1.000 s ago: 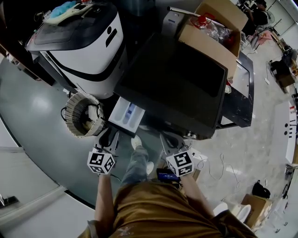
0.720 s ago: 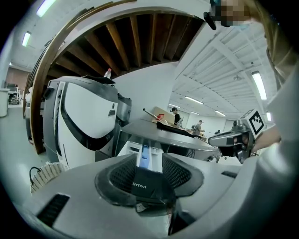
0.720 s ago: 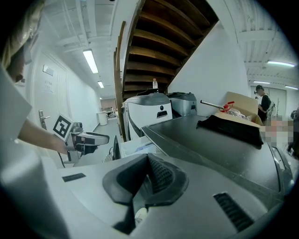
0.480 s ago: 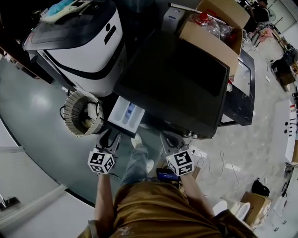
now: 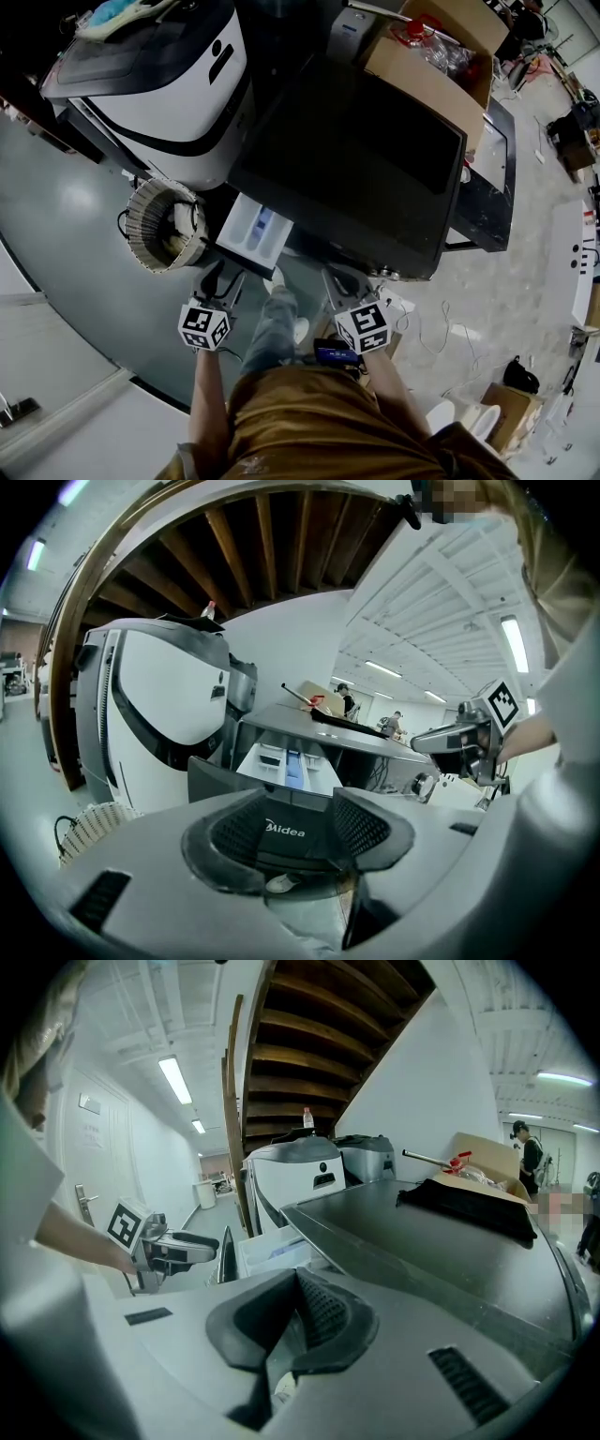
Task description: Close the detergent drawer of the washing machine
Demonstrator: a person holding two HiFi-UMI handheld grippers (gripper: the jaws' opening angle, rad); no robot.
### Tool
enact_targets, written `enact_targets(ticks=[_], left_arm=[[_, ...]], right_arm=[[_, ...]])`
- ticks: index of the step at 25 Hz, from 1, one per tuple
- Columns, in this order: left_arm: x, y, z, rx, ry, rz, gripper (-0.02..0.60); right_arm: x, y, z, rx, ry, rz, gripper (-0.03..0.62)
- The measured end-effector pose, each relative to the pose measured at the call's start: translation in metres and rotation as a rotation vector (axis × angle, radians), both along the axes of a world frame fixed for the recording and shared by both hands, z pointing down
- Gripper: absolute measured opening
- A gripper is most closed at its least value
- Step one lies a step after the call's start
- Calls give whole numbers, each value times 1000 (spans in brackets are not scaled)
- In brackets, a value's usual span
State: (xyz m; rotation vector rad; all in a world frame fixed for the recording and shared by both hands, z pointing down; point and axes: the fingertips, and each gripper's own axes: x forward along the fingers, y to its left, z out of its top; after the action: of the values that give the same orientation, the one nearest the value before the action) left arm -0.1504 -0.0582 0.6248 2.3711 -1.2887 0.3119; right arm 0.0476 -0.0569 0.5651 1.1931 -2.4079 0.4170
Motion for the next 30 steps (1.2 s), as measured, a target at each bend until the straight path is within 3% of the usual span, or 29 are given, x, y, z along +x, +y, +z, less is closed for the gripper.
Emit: enact_targets(ticks=[13,30], left_arm=[[3,-6,3,43,-75,84,245],[2,-8,5,33,-78,75,249]], right_arm=[[-6,-4,8,-25,-10,-4,12],[-7,-5,12,-32,-9,-16,12]])
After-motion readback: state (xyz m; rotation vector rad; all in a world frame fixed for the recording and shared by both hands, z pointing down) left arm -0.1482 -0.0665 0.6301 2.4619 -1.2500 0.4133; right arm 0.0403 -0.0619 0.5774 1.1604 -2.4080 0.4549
